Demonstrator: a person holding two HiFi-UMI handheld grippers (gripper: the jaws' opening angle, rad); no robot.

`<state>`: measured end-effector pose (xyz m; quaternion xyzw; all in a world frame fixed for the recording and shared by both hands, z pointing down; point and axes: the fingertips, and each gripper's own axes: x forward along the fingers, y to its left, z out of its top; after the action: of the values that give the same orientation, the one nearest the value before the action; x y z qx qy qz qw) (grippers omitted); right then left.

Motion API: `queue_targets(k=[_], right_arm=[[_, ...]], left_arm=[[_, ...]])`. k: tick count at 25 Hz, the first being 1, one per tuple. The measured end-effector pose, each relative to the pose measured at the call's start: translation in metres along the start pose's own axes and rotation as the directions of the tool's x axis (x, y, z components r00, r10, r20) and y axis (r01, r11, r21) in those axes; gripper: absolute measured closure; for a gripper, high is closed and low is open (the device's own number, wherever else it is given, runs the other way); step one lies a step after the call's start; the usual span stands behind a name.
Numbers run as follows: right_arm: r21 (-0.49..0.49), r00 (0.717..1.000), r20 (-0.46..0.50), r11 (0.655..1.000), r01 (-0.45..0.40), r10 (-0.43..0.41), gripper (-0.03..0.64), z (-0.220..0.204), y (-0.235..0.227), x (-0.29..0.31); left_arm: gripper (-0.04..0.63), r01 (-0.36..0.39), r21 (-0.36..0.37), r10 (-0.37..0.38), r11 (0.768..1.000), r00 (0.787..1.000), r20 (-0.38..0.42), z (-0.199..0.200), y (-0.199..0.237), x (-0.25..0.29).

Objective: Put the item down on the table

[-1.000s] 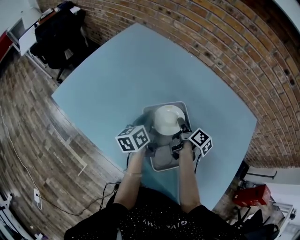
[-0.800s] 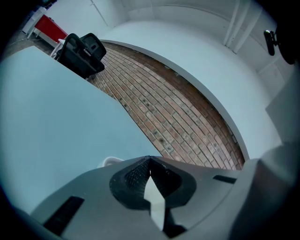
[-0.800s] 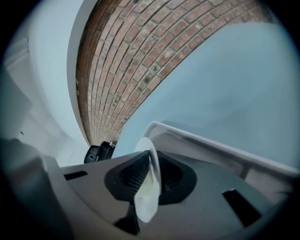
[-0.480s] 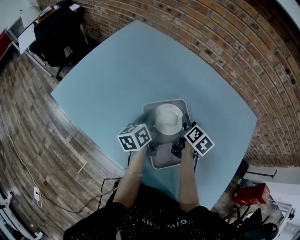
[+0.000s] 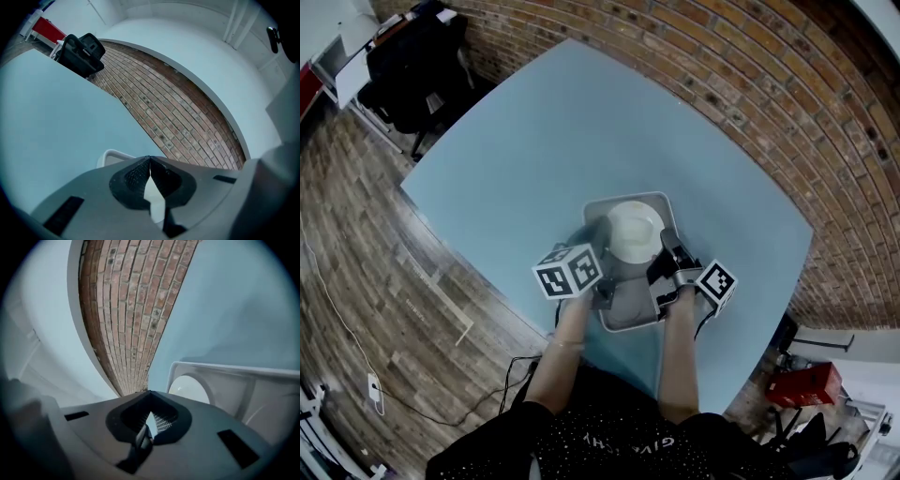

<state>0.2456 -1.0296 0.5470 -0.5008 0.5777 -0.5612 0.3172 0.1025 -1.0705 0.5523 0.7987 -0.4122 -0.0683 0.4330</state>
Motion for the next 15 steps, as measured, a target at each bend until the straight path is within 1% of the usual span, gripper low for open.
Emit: queue_targets(k=[2, 6, 9, 15], right_arm=[[0.027, 1.0, 0.001, 0.999, -0.019, 0.019, 0.606, -0.0014, 0.0013, 0.0005], [0.001, 1.0, -0.005, 1.0, -0.022, 0.022, 0.606, -0.0025, 0.0042, 0.0017], [0.02, 0.999, -0.004, 0.999, -0.037, 0.037, 0.606, -0.0006, 0.0063, 0.0004], [0.01, 1.0, -0.008, 1.0, -0.029, 0.029, 0.606, -0.0014, 0.005, -0.0002]], left_arm=[[0.583, -0.003, -0.001, 0.003, 1.0, 1.0, -0.001, -0.0002, 0.0016, -0.0014], [0.583, -0.007, -0.017, 0.007, 1.0, 1.0, 0.004, 0.0008, 0.0055, -0.0037], [0.584, -0.012, -0.021, 0.012, 1.0, 1.0, 0.009, 0.0015, 0.0061, -0.0047], [0.583, -0.015, -0.025, 0.015, 1.0, 1.0, 0.002, 0.0, 0.0078, -0.0041]])
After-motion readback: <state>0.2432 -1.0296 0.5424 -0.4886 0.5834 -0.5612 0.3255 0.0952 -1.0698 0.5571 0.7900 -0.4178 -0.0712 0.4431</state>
